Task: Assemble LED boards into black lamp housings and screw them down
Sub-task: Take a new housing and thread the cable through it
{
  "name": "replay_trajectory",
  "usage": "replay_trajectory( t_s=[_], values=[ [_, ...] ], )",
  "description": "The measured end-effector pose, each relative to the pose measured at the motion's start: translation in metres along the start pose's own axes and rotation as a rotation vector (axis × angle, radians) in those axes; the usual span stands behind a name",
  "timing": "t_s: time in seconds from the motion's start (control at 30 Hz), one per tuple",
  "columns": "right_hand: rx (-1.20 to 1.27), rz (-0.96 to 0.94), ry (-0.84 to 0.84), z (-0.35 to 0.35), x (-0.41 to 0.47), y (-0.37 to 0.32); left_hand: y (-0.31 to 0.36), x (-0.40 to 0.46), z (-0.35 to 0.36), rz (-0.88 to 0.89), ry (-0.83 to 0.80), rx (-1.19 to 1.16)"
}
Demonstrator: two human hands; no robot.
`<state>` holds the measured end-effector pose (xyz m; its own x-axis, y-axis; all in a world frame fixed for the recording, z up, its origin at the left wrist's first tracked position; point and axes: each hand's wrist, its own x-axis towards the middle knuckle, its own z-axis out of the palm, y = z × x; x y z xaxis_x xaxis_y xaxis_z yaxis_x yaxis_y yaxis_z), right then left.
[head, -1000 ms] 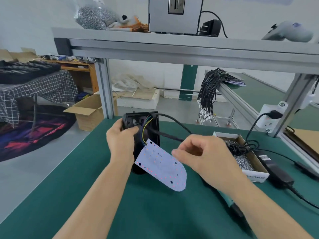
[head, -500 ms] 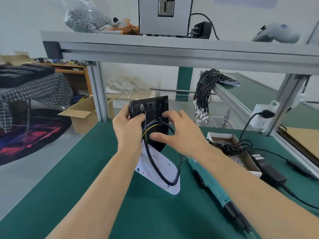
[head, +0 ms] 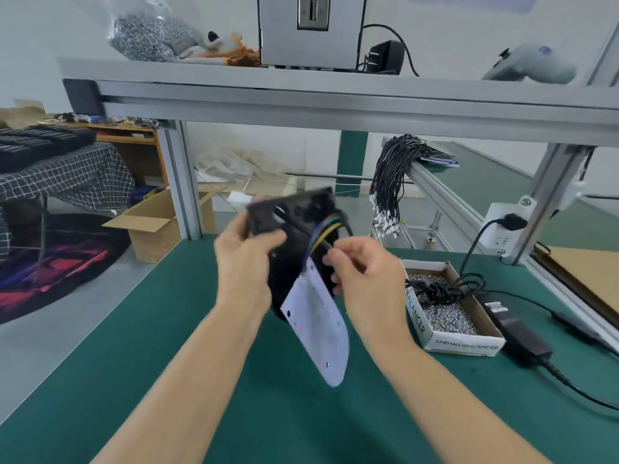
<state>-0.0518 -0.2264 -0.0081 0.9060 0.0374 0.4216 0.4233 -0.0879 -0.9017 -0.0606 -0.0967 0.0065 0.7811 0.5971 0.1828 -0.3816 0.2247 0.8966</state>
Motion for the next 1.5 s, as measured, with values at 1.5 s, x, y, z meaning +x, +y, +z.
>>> replay_trajectory(
  t_s=[1.5],
  values=[
    [-0.560, -0.213, -0.517, -0.045, 0.027, -0.027, 0.011, 0.009, 0.011, 0.004, 0.026, -0.028]
  ],
)
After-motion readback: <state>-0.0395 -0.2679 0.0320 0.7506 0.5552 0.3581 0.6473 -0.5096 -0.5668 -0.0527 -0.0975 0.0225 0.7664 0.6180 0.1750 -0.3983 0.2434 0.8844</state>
